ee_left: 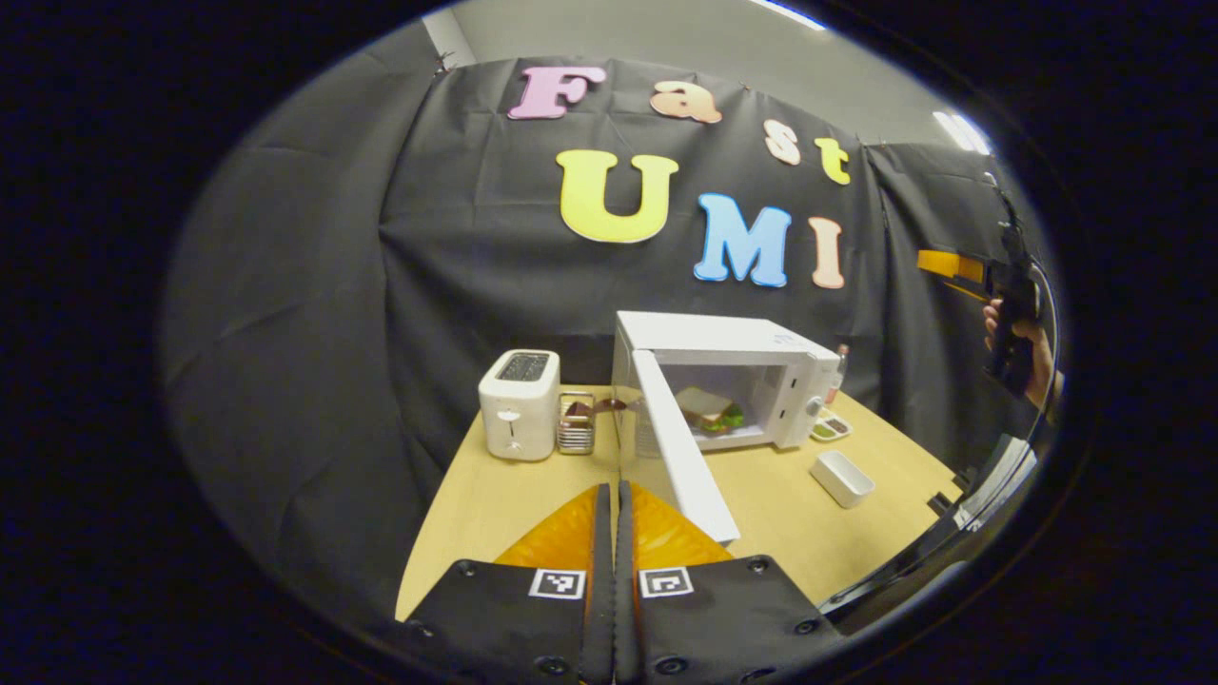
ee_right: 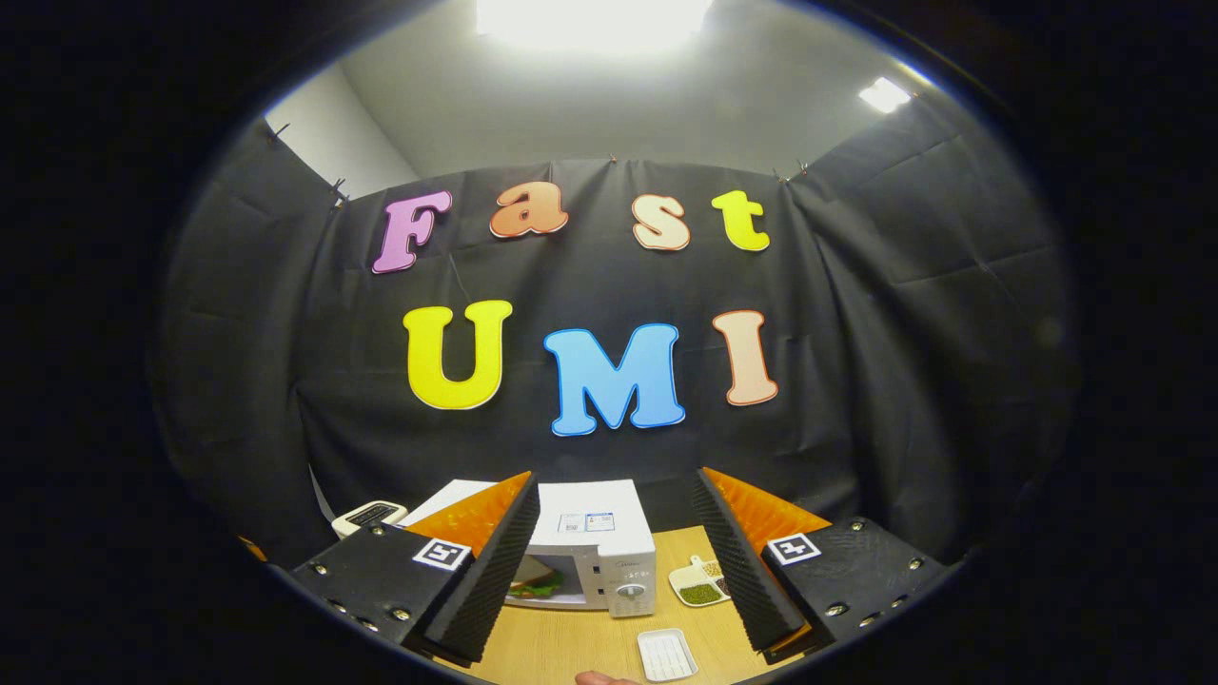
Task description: Open the microwave oven with the left hand, put the food in, and close the microwave oven.
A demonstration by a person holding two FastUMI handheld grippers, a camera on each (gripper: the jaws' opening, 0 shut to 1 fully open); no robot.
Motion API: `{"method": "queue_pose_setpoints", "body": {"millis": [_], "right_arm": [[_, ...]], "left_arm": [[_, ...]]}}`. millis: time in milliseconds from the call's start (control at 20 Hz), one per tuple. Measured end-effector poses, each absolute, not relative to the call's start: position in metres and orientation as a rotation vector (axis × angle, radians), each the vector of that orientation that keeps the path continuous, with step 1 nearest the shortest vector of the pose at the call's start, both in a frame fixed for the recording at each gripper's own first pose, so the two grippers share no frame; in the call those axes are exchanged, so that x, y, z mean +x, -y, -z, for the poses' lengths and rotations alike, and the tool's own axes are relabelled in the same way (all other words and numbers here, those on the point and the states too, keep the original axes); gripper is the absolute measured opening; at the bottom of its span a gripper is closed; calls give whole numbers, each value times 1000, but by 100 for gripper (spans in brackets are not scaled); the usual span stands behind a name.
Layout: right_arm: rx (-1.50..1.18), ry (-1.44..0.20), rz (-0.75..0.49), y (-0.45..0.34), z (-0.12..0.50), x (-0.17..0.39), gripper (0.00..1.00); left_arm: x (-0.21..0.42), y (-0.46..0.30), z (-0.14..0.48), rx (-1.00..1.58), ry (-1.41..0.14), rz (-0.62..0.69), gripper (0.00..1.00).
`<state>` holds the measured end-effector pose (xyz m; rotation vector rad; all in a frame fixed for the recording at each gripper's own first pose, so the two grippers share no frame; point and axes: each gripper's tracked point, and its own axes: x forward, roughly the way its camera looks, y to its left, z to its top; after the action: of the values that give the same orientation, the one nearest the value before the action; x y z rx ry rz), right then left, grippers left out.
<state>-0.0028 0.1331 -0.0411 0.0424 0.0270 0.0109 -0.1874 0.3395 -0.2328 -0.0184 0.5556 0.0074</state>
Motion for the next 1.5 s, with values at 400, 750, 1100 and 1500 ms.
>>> {"method": "queue_pose_setpoints", "body": {"millis": [400,750,1100,1500], "right_arm": [[31,-19,-8,-141,37,-7,97],[36,-16,-14,-129,39,2,98],[24,33,-71,-100,28,22,98],[44,-1,-117,-51,46,57,97]], "left_arm": [[-195,-306,270,-60,-640,96,6],[-183,-245,272,-62,-661,200,6],[-149,-180,284,-64,-678,227,6],[-94,-109,304,-64,-698,221,6]]}}
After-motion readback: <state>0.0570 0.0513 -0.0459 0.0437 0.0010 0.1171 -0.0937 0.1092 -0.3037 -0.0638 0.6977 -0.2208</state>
